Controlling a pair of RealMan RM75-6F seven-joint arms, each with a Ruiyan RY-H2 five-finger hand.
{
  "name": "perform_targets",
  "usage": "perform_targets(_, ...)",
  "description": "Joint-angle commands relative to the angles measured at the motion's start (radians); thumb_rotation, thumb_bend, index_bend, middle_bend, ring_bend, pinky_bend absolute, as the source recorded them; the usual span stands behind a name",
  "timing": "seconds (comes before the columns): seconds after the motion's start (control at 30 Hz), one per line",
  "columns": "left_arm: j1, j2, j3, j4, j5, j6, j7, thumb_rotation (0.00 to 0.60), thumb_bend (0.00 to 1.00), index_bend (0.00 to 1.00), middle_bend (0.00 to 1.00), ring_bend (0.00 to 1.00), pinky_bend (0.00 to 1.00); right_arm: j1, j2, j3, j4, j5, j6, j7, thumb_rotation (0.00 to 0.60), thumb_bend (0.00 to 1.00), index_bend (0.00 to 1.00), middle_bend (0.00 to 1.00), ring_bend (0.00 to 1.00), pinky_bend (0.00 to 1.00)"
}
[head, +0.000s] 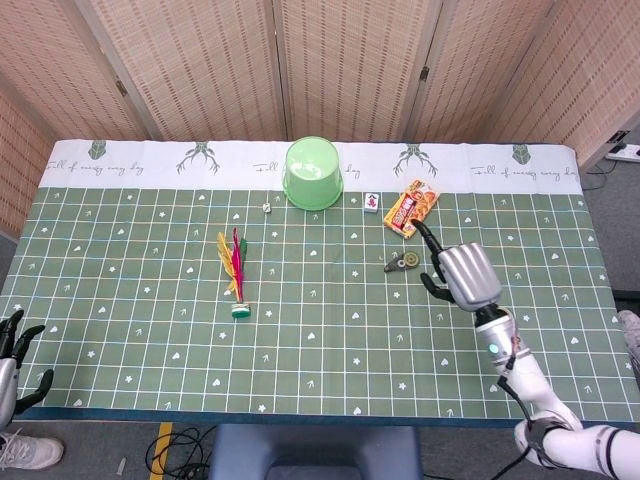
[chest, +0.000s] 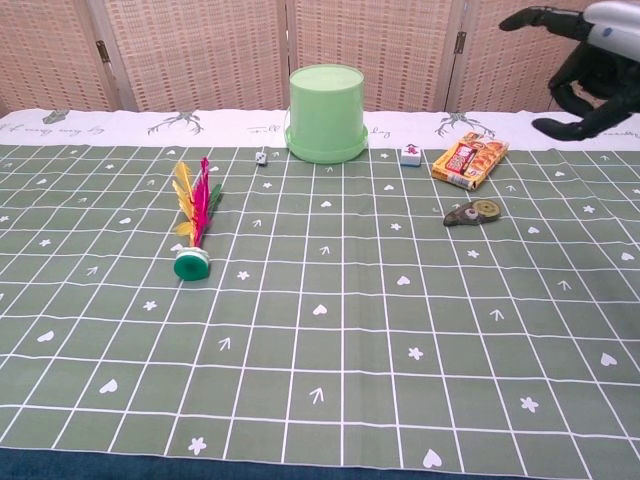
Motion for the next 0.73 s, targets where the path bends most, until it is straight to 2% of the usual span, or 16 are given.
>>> perform_targets(0.03, -0.003, -0.001, -0.002, -0.001, 0.001, -0.002, 0.002, 0.600, 0.39, 0.21, 0.02, 0.03, 0.09, -0.076, 0.097, -0.051, -0.078, -0.011, 0.056, -0.044, 0.600, 0.29, 0.00, 0.64, 0.75, 0.85)
perform_targets(0.1, -0.006, -0.002, -0.003, -0.002, 0.002, -0.003, 0.004, 0.600, 0.39, 0.21, 0.02, 0.03, 0.09, -0.111, 0.133, -0.074, -0.102, -0.026, 0.083, -0.047, 0.600, 0.29, 0.00, 0.55, 0.64, 0.76)
perform_targets(0.2, -0.011, -0.003, -0.006, -0.004, 0.004, -0.006, 0.009, 0.600, 0.39, 0.21, 0.02, 0.03, 0.09, -0.168, 0.182, -0.112, -0.126, -0.057, 0.129, -0.033, 0.600, 0.29, 0.00, 0.37, 0.40, 0.58)
perform_targets(0.3, -0.017, -0.005, -0.007, -0.009, 0.007, -0.011, 0.013, 0.600, 0.39, 0.21, 0.02, 0.03, 0.09, -0.232, 0.212, -0.146, -0.130, -0.092, 0.192, -0.011, 0.600, 0.29, 0.00, 0.26, 0.26, 0.47)
perform_targets(0.4, -0.022, -0.007, -0.007, -0.012, 0.010, -0.013, 0.014, 0.600, 0.39, 0.21, 0.02, 0.03, 0.09, -0.283, 0.218, -0.168, -0.118, -0.122, 0.247, 0.020, 0.600, 0.29, 0.00, 0.19, 0.20, 0.41)
perform_targets(0.47, -0.024, -0.010, -0.008, -0.012, 0.012, -0.013, 0.018, 0.600, 0.39, 0.21, 0.02, 0.03, 0.09, -0.320, 0.218, -0.184, -0.106, -0.142, 0.282, 0.048, 0.600, 0.29, 0.00, 0.19, 0.19, 0.39)
perform_targets(0.73, -0.036, -0.022, -0.010, -0.016, 0.022, -0.017, 0.026, 0.600, 0.39, 0.21, 0.02, 0.03, 0.09, -0.418, 0.184, -0.210, -0.062, -0.200, 0.380, 0.107, 0.600, 0.29, 0.00, 0.19, 0.19, 0.38)
